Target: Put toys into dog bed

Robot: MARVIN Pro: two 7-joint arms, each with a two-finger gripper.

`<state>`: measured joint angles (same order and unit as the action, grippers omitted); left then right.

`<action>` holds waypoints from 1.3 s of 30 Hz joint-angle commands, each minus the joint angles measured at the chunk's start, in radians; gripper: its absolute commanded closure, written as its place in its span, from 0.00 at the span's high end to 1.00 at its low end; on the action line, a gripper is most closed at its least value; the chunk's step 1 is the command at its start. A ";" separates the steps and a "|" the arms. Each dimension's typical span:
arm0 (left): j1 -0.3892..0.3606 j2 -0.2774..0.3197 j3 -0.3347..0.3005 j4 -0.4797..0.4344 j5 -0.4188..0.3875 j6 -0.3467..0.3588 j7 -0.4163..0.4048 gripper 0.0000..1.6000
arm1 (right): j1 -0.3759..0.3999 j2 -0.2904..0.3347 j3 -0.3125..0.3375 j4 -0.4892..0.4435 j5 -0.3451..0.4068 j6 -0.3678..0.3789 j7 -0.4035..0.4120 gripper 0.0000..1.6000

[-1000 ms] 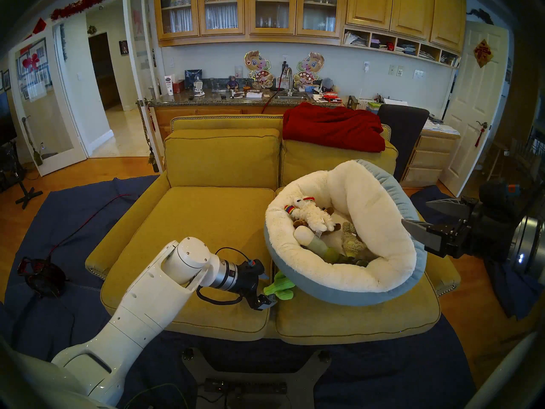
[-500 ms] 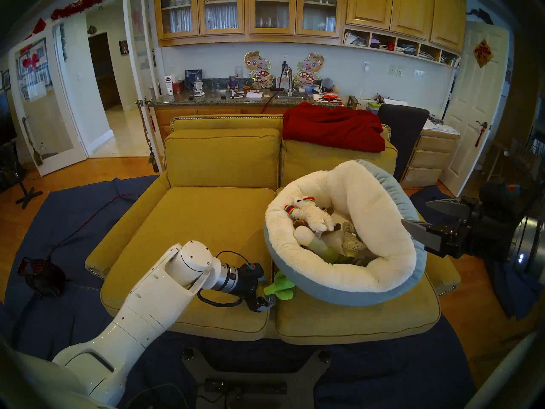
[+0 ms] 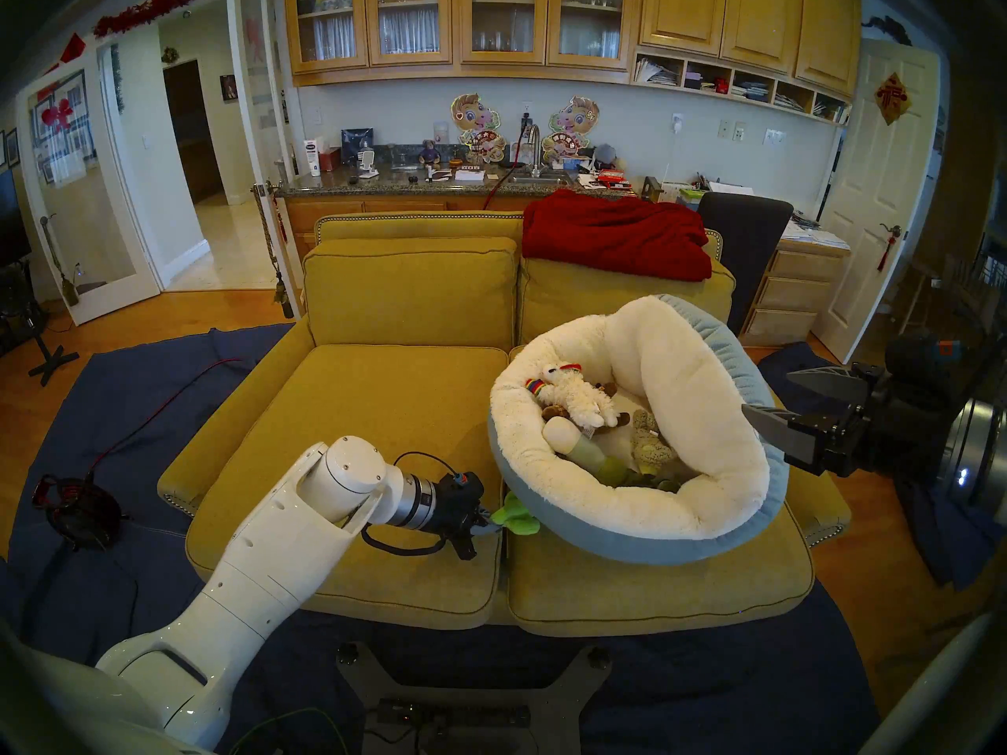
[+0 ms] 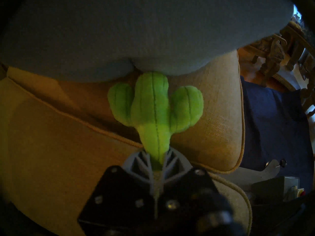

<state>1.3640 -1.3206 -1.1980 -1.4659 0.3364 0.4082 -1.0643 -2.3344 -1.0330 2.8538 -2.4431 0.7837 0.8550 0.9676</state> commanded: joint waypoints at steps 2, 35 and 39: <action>-0.068 0.052 -0.103 -0.125 -0.044 -0.003 -0.033 0.00 | 0.003 0.002 0.008 0.000 -0.001 -0.001 0.000 1.00; -0.222 0.053 -0.188 -0.371 -0.042 0.165 -0.117 0.00 | 0.003 0.002 0.009 0.000 -0.001 -0.001 0.000 1.00; -0.253 -0.004 -0.144 -0.347 -0.025 0.175 -0.081 0.00 | 0.003 0.002 0.009 0.000 -0.001 -0.001 0.000 1.00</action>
<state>1.2260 -1.2278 -1.3878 -1.8230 0.2929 0.5710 -1.1842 -2.3344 -1.0334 2.8531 -2.4432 0.7837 0.8550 0.9676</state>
